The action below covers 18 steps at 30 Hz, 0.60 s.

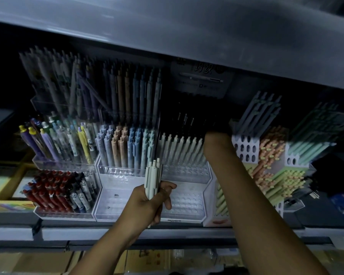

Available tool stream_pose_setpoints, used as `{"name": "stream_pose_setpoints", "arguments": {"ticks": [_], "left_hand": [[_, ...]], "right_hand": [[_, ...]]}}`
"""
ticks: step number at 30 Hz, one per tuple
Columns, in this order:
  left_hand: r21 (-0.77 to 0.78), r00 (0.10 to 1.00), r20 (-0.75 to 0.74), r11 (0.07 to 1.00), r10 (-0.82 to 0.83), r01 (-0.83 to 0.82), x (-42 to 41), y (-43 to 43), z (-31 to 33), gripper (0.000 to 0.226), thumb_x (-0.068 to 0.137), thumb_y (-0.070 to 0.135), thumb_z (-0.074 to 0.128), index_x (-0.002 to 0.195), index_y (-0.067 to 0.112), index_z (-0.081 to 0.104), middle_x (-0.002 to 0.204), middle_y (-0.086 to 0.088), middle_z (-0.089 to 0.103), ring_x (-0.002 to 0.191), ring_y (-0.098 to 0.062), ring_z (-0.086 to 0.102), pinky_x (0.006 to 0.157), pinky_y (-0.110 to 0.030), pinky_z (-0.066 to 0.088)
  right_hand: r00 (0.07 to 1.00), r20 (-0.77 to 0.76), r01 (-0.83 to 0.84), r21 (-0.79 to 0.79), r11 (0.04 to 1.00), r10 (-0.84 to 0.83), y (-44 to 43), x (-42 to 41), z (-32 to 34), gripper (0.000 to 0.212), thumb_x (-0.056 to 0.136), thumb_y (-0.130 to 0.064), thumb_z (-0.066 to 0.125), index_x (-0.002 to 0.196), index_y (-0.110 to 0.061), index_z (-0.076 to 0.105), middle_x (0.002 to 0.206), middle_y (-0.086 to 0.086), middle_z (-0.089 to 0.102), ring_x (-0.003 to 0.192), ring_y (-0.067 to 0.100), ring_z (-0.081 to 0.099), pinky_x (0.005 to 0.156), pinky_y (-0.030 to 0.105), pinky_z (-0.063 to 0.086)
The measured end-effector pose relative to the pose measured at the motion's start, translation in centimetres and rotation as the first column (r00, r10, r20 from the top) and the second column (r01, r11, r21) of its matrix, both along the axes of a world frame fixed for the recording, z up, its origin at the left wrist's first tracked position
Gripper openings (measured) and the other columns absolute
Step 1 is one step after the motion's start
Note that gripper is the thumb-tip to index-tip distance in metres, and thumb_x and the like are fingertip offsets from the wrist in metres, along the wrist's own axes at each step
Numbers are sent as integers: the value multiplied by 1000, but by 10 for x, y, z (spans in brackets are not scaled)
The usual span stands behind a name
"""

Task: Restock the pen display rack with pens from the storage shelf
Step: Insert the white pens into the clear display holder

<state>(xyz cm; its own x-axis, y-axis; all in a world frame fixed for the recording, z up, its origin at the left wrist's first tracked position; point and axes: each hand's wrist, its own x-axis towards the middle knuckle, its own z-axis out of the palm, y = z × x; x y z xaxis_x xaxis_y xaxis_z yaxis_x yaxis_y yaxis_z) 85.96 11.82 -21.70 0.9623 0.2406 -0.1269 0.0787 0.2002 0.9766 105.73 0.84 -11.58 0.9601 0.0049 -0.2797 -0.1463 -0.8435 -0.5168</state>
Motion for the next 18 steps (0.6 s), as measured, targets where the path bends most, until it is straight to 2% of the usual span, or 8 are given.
{"name": "stream_pose_setpoints", "arguments": {"ticks": [2,4,6,7,9,13,16,18], "left_hand": [[-4,1000,-8,1000,-2,2,0,0,-1,18,105,17,56,109,11,72,70,-10,66,39,-19,43,43,-24,36],[-5,1000,-14,1000,-4,4,-1,1,-2,18,105,18,57,109,11,72,70,-10,66,39,-18,43,43,-24,36],[-2,1000,-15,1000,-6,6,-1,1,-2,18,105,18,57,109,11,72,70,-9,66,39,-18,43,43,-24,35],[-2,1000,-16,1000,-7,7,0,1,-2,18,105,17,56,110,11,72,71,-10,66,39,-18,42,42,-24,35],[1,1000,-15,1000,-10,10,0,1,-2,18,105,17,56,110,11,72,71,-10,66,39,-19,42,43,-24,35],[6,1000,-19,1000,-17,18,1,0,-2,18,105,18,56,110,11,72,71,-11,67,39,-18,42,44,-25,36],[9,1000,-17,1000,-25,26,1,-1,-2,19,105,20,57,110,11,72,71,-10,67,38,-17,42,45,-25,36],[11,1000,-17,1000,-25,25,0,-1,-1,19,105,19,56,110,10,72,68,-9,66,38,-17,42,45,-25,36]], "right_hand": [[991,80,-106,-66,992,112,-1,0,-4,39,110,-6,33,147,4,40,152,21,43,139,32,42,111,30,32],[979,182,-95,-5,995,94,-3,0,-8,36,109,-8,35,137,7,50,141,26,52,129,37,52,104,37,40],[985,174,-20,64,998,9,-7,-8,-12,23,106,0,40,105,5,62,111,23,62,100,33,61,91,35,42],[979,197,23,100,995,-43,-11,-10,-15,30,104,6,41,80,-4,57,87,14,56,77,20,55,81,30,39],[957,267,54,221,974,-114,-17,-15,-13,47,101,10,40,63,-16,34,68,3,34,59,8,31,71,27,33],[949,308,11,171,985,-64,-16,-25,-19,50,97,12,42,61,-19,27,63,3,29,65,20,44,66,30,30],[928,358,-97,-32,995,102,-15,-21,-23,50,97,12,41,62,-20,26,63,2,30,73,21,46,65,30,31],[924,356,-122,-67,990,138,-16,-15,-26,44,101,6,41,65,-19,33,66,2,36,71,19,47,62,31,36]]}}
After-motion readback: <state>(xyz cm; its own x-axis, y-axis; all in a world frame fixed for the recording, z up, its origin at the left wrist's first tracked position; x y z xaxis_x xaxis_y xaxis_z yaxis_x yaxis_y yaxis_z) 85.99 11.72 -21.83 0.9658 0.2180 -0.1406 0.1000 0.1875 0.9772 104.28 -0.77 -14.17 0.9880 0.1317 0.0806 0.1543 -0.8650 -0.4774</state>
